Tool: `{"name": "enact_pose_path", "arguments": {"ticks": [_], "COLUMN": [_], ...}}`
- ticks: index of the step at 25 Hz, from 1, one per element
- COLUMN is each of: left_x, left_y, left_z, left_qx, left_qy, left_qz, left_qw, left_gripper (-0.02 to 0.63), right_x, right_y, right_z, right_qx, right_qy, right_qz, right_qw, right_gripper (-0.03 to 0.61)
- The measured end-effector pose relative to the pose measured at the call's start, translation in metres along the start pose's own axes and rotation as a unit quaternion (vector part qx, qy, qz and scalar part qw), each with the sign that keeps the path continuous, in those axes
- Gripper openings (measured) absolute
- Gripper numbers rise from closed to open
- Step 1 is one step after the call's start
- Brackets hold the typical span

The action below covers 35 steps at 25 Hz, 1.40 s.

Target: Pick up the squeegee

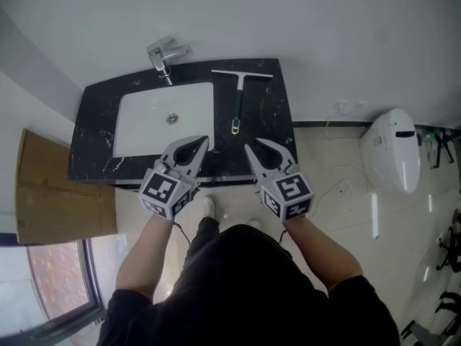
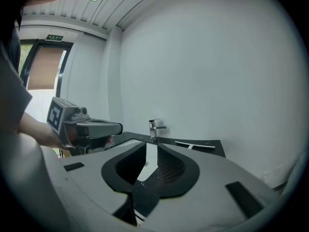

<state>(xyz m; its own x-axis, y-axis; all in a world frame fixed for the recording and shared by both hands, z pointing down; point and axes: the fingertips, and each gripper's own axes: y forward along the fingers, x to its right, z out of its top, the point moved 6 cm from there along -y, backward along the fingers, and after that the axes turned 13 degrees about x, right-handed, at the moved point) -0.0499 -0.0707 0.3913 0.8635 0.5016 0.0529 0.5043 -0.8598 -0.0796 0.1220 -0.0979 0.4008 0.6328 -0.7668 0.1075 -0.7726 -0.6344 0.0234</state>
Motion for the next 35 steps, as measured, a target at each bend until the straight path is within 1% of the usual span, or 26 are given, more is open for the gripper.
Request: {"name": "enact_pose_path", "arguments": {"ticks": [2,4,8,12,16,23,27,35], "left_x": [-0.015,-0.031,-0.063,-0.092,-0.114,-0.134,-0.145,-0.161], "left_y": [0.007,0.012,0.025,0.037,0.052,0.077,0.084,0.088], "left_z": [-0.003,-0.006,-0.015,-0.028,-0.039,-0.053,-0.061,-0.073], "left_qx": [0.0,-0.001,-0.012,-0.018,-0.021,-0.021,-0.021,-0.028], "left_qy": [-0.003,-0.005,-0.008,-0.015,-0.019,-0.035,-0.046,-0.064], "left_qz": [-0.014,-0.028,-0.06,-0.081,-0.095,-0.125,-0.136,-0.139], "left_qw": [0.9999,0.9996,0.9981,0.9965,0.9951,0.9913,0.9893,0.9878], "left_gripper": [0.0,0.0,0.0,0.0,0.0,0.0,0.0,0.0], "right_x": [0.003,0.005,0.016,0.029,0.046,0.077,0.097,0.119], "right_y": [0.016,0.034,0.073,0.107,0.136,0.179,0.198,0.228], "right_z": [-0.003,-0.007,-0.015,-0.027,-0.041,-0.072,-0.087,-0.119], "right_qx": [-0.005,-0.012,-0.022,-0.038,-0.06,-0.105,-0.133,-0.197], "right_qy": [0.004,0.01,0.018,0.02,0.018,0.008,0.005,0.012], "right_qz": [-0.019,-0.039,-0.084,-0.128,-0.173,-0.239,-0.277,-0.307], "right_qw": [1.0,0.999,0.996,0.991,0.983,0.965,0.952,0.931], "right_gripper": [0.092,0.137,0.176,0.176,0.176,0.176,0.176,0.176]}}
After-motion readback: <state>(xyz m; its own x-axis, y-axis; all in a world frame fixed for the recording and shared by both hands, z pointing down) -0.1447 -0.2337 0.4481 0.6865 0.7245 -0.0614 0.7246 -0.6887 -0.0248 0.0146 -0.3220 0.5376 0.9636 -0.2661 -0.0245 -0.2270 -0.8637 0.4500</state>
